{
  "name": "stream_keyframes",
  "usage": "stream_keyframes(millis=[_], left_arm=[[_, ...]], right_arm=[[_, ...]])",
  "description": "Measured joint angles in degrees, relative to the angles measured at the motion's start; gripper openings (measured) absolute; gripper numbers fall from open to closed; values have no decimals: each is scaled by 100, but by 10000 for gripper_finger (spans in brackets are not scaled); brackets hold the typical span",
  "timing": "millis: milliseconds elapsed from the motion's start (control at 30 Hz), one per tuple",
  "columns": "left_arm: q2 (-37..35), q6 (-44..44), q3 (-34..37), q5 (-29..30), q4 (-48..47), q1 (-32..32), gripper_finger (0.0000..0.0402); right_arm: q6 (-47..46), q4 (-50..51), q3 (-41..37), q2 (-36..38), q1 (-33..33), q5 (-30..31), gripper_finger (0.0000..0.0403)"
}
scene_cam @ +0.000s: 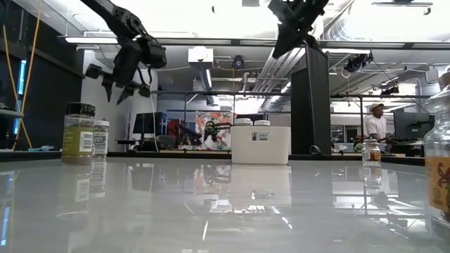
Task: Sort spices by type
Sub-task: Put the white seasoning bottle into the white bin
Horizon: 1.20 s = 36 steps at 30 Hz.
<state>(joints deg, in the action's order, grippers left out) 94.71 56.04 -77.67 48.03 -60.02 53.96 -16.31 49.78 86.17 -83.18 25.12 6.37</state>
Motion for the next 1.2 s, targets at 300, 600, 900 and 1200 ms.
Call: stream_keyframes(millis=[300, 600, 900, 1200], left_arm=[[-82, 2559, 197, 892, -1211, -1103, 3], [-89, 2793, 1119, 357, -674, -858, 0], [-89, 1676, 1139, 515, 288, -233, 0], [-89, 1415, 1187, 349, 337, -103, 0]], right_arm=[[847, -86, 0, 0, 1035, -1444, 0], [1211, -95, 0, 0, 1278, -2042, 0], [1042, -25, 0, 0, 1276, -2052, 0], [840, -72, 0, 0, 1273, -2052, 0]])
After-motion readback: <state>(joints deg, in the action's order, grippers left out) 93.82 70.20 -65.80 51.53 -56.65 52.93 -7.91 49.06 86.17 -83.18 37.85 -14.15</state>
